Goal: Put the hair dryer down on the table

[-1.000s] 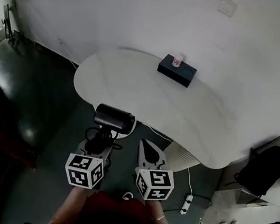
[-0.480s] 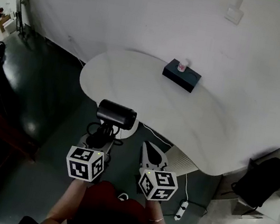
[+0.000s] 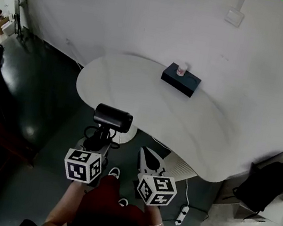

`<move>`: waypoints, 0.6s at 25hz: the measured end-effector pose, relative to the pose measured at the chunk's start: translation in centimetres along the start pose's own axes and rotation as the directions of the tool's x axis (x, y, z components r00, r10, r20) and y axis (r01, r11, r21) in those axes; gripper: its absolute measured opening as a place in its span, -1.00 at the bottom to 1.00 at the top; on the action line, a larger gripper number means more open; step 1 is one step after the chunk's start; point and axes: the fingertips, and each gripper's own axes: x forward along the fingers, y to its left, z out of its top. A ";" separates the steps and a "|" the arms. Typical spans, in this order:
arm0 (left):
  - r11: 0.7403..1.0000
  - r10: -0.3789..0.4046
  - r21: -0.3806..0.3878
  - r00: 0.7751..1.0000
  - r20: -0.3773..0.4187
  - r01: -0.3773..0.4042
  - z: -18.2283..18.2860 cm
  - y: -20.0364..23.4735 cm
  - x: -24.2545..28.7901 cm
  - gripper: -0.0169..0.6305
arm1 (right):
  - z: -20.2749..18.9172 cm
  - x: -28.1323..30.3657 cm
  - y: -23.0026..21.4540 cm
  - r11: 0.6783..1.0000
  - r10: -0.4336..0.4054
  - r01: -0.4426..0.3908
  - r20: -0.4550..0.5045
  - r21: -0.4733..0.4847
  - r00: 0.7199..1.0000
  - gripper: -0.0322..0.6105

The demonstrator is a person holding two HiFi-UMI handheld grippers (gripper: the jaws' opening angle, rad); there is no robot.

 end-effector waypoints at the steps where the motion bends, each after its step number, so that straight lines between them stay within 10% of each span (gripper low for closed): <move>1: 1.000 0.000 0.002 1.000 -0.001 0.000 0.2 0.2 0.6 -0.32 | 0.1 0.4 -0.3 1.000 -0.001 0.001 0.001 -0.004 1.000 -0.85; 15: 0.999 -0.043 0.002 0.997 -0.065 0.043 4.3 5.1 15.4 -0.32 | 3.1 12.7 -7.8 0.998 -0.070 0.070 -0.012 0.005 0.998 -0.85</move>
